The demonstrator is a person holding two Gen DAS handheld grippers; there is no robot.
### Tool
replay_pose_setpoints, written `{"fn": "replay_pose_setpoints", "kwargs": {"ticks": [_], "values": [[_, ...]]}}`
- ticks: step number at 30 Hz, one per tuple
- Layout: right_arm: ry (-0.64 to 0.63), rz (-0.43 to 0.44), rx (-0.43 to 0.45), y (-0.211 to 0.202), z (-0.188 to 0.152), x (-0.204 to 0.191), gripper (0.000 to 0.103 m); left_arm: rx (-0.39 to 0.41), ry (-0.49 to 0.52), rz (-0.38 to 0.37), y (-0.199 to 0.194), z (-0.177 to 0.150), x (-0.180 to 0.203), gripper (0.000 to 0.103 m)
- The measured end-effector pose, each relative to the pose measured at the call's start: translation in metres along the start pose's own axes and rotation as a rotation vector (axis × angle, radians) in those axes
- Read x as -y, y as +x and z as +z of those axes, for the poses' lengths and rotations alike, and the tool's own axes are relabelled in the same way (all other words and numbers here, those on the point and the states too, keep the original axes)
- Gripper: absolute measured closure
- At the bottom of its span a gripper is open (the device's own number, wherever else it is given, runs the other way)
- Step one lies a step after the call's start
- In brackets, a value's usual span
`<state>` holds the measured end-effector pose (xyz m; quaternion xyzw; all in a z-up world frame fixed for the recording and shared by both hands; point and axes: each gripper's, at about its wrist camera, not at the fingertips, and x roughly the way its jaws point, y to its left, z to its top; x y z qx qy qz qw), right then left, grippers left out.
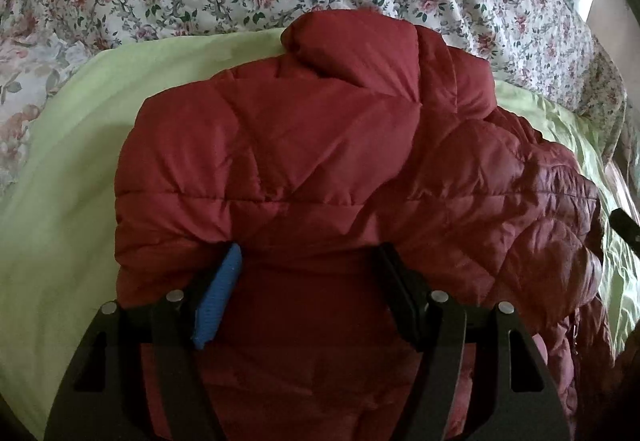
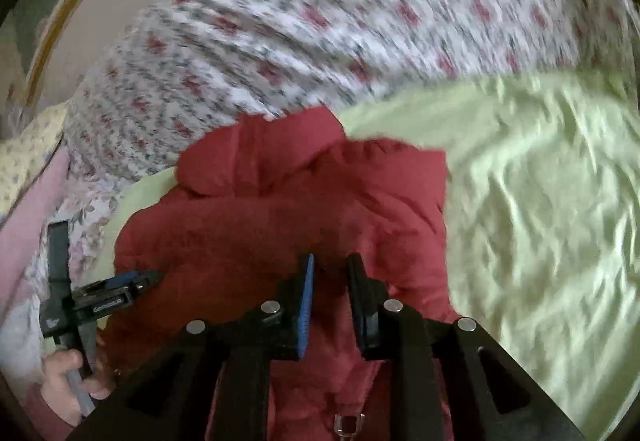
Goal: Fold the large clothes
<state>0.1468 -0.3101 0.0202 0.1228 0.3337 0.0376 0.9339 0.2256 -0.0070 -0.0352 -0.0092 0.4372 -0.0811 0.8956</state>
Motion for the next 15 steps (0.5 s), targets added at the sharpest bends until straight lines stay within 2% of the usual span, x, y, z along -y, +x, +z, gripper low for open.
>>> {"fn": "replay_pose_setpoints", "kwargs": {"ticks": [3,5,8,9,15], "values": [[-0.087,-0.018,0.012,0.002,0.002,-0.021,0.079,-0.001,-0.001,0.007,0.002,0.001,0.001,0.034],[-0.121,-0.02,-0.063,0.021,0.001,-0.03,0.071,-0.002,0.001,0.011,0.002,0.001,0.001,0.034],[-0.114,-0.057,-0.195,0.06,-0.011,-0.022,0.071,-0.005,0.006,0.007,0.001,0.002,0.0,0.034],[-0.109,-0.061,-0.215,0.068,-0.014,-0.017,0.071,-0.006,0.008,0.003,-0.001,0.002,0.0,0.034],[-0.059,-0.014,-0.218,0.078,-0.022,0.002,0.07,0.036,0.001,0.011,-0.027,-0.001,-0.008,0.034]]}}
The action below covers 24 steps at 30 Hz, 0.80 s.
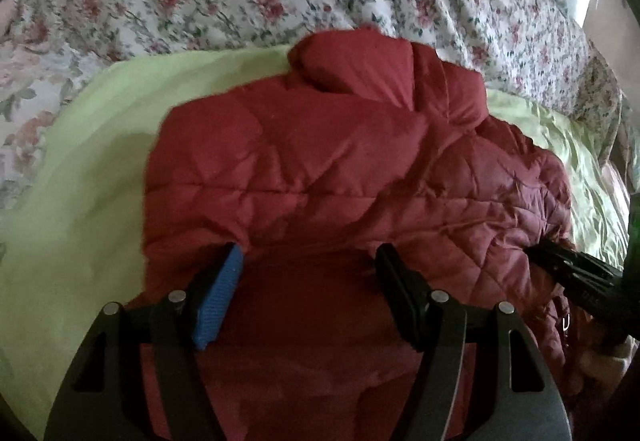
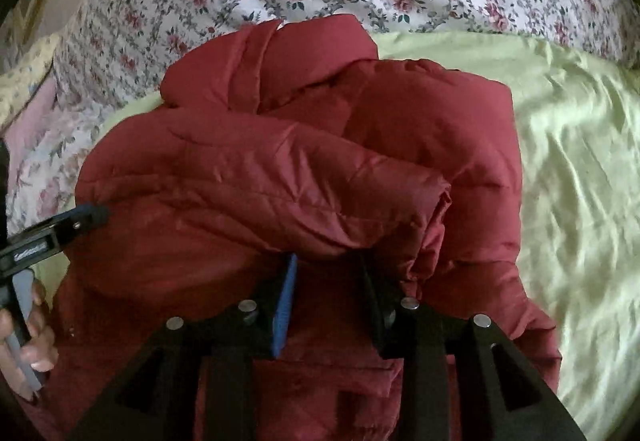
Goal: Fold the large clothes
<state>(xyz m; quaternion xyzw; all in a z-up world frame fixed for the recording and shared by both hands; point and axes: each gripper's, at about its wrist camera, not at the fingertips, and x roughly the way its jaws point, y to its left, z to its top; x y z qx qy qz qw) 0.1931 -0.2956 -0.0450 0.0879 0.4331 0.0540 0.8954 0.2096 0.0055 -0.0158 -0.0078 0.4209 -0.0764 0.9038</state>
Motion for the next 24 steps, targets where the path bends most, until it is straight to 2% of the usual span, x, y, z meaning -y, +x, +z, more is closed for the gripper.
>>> {"fn": "replay_pose_setpoints", "kwargs": {"ticks": [4,8,11,17,24], "values": [[-0.009,-0.008,0.005,0.0,-0.001,-0.002,0.07,-0.04,-0.001,0.013,0.014,-0.005,-0.007,0.034],[-0.006,-0.003,0.004,0.0,-0.002,-0.003,0.07,-0.046,0.022,0.032,0.023,-0.008,-0.003,0.033],[0.002,0.0,0.0,-0.001,-0.001,-0.003,0.07,-0.061,0.01,0.013,0.027,-0.007,-0.006,0.033],[0.061,0.023,-0.004,-0.018,-0.001,0.001,0.069,-0.062,0.016,-0.002,0.018,-0.007,-0.009,0.033],[0.07,0.033,-0.001,-0.043,-0.007,-0.001,0.057,-0.056,-0.012,-0.018,-0.007,-0.01,-0.016,0.033]]}}
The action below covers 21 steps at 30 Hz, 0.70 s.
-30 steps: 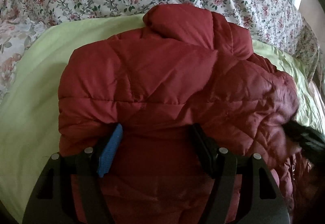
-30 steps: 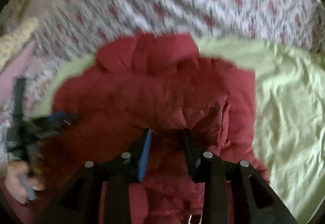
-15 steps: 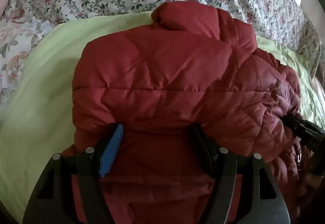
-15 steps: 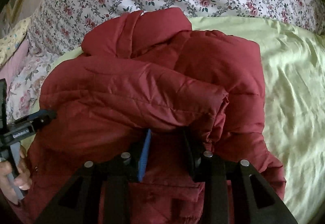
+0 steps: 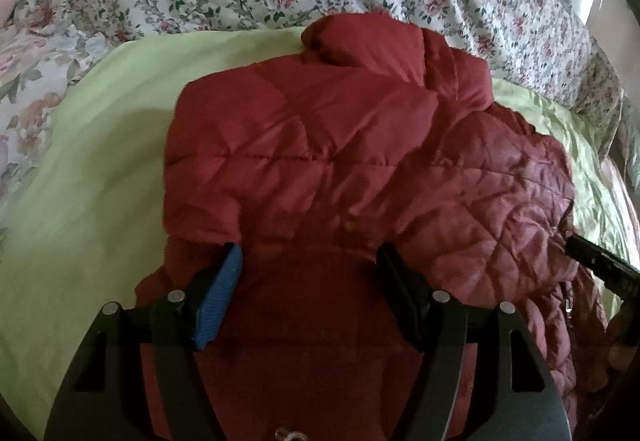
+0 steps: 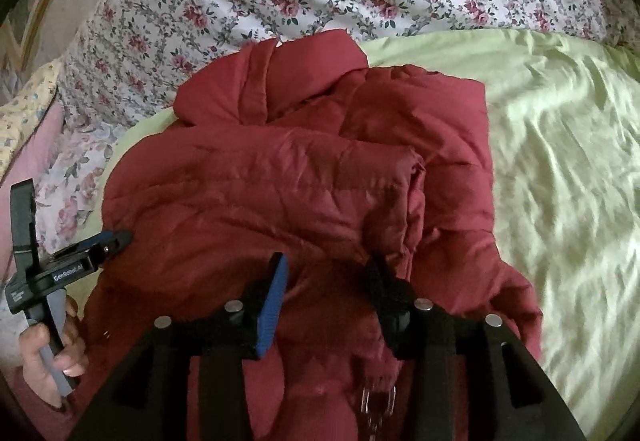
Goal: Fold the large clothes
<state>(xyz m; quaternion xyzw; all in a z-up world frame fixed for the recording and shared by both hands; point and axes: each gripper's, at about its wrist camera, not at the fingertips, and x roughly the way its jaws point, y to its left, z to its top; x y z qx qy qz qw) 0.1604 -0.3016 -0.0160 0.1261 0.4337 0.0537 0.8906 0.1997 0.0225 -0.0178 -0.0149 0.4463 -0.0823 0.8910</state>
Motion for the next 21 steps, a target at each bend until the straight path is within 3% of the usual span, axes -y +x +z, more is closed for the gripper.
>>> {"fn": "replay_pose_setpoints", "kwargs": {"ticks": [21], "values": [[0.051,0.067,-0.042,-0.073,-0.073,0.01,0.038,-0.075,-0.176,-0.027,-0.069,-0.092,-0.059,0.033]]}}
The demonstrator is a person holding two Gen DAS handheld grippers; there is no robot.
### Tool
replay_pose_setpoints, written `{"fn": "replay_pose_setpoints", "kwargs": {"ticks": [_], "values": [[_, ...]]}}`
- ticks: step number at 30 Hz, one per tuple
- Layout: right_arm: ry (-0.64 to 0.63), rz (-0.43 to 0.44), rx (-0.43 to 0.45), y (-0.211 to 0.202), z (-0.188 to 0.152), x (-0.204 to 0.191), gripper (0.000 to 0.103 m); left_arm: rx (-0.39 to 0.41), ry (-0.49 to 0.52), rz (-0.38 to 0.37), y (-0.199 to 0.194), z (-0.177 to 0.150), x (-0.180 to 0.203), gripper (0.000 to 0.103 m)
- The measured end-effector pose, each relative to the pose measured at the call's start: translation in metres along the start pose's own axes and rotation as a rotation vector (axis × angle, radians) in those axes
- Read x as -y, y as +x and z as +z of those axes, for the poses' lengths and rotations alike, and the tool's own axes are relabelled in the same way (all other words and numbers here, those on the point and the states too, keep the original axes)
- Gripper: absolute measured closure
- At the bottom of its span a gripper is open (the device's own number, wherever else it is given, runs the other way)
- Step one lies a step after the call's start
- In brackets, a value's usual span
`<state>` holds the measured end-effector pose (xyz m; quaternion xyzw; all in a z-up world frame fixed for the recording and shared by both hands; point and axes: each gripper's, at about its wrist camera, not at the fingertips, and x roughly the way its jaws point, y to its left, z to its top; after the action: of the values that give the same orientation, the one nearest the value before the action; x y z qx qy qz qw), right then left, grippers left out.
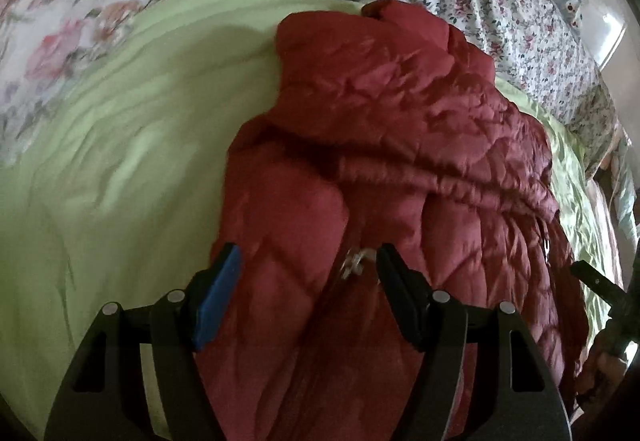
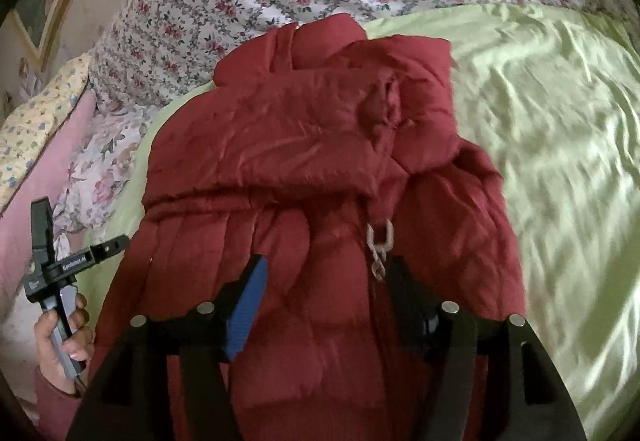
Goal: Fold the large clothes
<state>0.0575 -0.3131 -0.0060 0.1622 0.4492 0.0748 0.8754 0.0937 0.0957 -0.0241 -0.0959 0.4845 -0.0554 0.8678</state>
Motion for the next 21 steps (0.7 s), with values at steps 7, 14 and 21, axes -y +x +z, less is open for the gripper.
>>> {"fn": "replay_pose_setpoints", "kwargs": {"ticks": [7,14,21], "values": [[0.041,-0.042,0.02,-0.034,-0.031,0.018,0.035,-0.019,-0.028,-0.007,-0.018,-0.036,-0.023,0.033],[0.085,-0.075,0.017,-0.056,-0.056,0.037,0.034,-0.046,-0.031,-0.036,-0.03,-0.061,-0.033,0.033],[0.093,-0.123,0.024,-0.072,-0.075,0.046,0.029,-0.079,0.005,-0.023,-0.037,-0.091,-0.031,0.033]]}}
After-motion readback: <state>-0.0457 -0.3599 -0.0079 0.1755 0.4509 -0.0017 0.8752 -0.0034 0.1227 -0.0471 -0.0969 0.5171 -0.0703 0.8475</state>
